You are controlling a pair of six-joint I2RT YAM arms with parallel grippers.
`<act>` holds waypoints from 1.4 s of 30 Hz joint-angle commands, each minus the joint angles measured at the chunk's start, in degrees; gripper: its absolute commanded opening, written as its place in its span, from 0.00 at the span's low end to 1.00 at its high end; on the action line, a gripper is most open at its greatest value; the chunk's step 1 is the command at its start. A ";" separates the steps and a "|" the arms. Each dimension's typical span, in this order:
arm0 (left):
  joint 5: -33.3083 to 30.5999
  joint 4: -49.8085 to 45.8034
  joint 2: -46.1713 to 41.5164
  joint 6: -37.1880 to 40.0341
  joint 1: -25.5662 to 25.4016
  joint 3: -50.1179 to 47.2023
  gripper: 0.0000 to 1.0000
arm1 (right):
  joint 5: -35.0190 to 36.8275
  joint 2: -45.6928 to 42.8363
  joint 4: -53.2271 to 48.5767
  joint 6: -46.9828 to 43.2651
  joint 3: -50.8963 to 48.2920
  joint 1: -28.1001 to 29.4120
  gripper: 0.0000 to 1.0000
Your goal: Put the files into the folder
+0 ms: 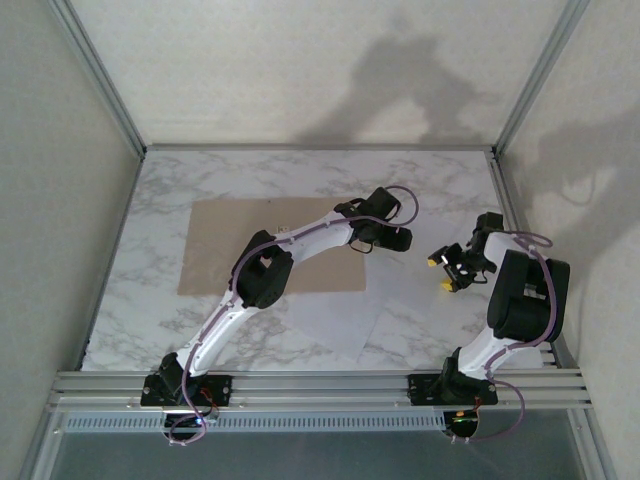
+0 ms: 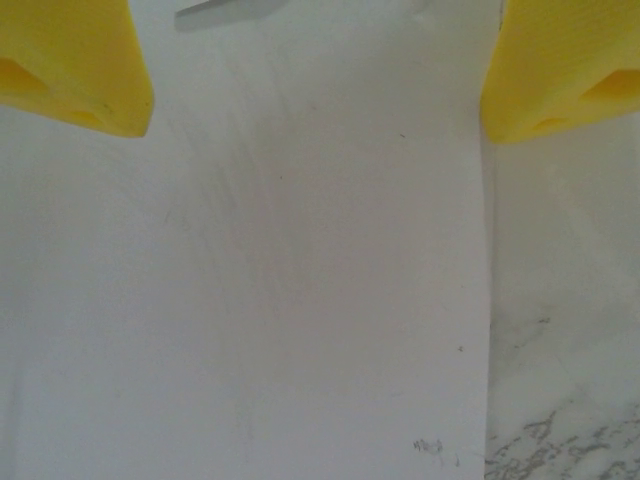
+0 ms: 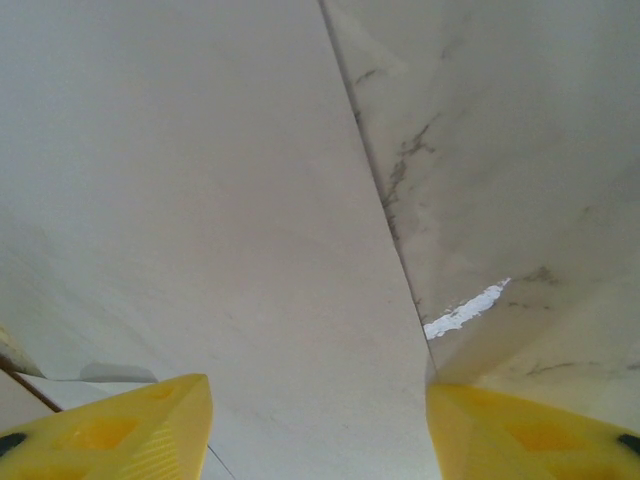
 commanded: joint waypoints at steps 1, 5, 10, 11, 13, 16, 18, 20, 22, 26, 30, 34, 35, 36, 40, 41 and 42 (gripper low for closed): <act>3.53 -2.03 2.28 -2.75 -1.35 0.68 0.86 | 0.58 2.56 3.28 -0.65 0.44 -0.18 0.60; 5.87 -0.30 2.14 -5.07 -1.36 0.64 0.87 | 0.10 3.08 3.81 -0.18 1.13 -0.19 0.60; 7.55 1.25 2.14 -7.59 -1.27 0.80 0.88 | 0.18 3.93 4.36 0.28 1.96 -0.22 0.60; 7.54 1.35 2.15 -7.92 -1.20 0.85 0.88 | 0.18 4.13 4.42 0.25 2.23 -0.24 0.60; 7.01 1.44 2.13 -8.37 -1.09 0.86 0.88 | 0.49 4.71 4.43 0.25 2.96 -0.22 0.60; 6.33 1.53 2.18 -8.84 -0.68 0.86 0.89 | 0.68 5.71 4.27 0.36 4.30 -0.31 0.60; 6.36 1.70 2.23 -9.02 -0.50 0.86 0.89 | 0.65 6.30 4.44 0.58 5.07 -0.26 0.60; 6.47 1.70 2.27 -9.03 -0.34 0.89 0.90 | 0.64 6.85 4.45 0.71 5.86 -0.28 0.60; 6.67 1.91 2.25 -9.20 -0.22 0.91 0.91 | 0.20 7.25 4.82 1.18 6.57 -0.30 0.60; 6.96 2.15 2.24 -9.47 0.25 1.27 0.91 | -0.32 8.13 5.49 1.82 7.63 -0.31 0.60; 6.36 1.73 2.19 -9.05 0.81 1.81 0.92 | -1.22 9.11 5.75 2.07 8.47 -0.26 0.60; 5.44 0.96 2.06 -8.59 1.52 2.20 0.93 | -1.68 10.07 6.47 2.35 9.00 -0.26 0.60; 5.40 0.92 2.04 -8.68 1.72 2.26 0.93 | -1.59 10.35 6.38 2.24 9.30 -0.30 0.60; 5.25 0.92 2.03 -8.75 1.85 2.26 0.93 | -1.44 10.65 6.38 2.18 9.64 -0.28 0.60; 4.48 1.57 2.14 -10.11 2.90 2.24 0.93 | -0.95 12.06 5.64 1.89 11.73 -0.34 0.60; 4.15 1.70 2.12 -10.62 3.17 2.25 0.93 | -0.88 12.44 5.51 1.81 12.30 -0.30 0.60; 4.00 1.94 2.24 -10.98 3.42 2.19 0.92 | -0.74 12.66 5.42 1.86 12.68 -0.32 0.60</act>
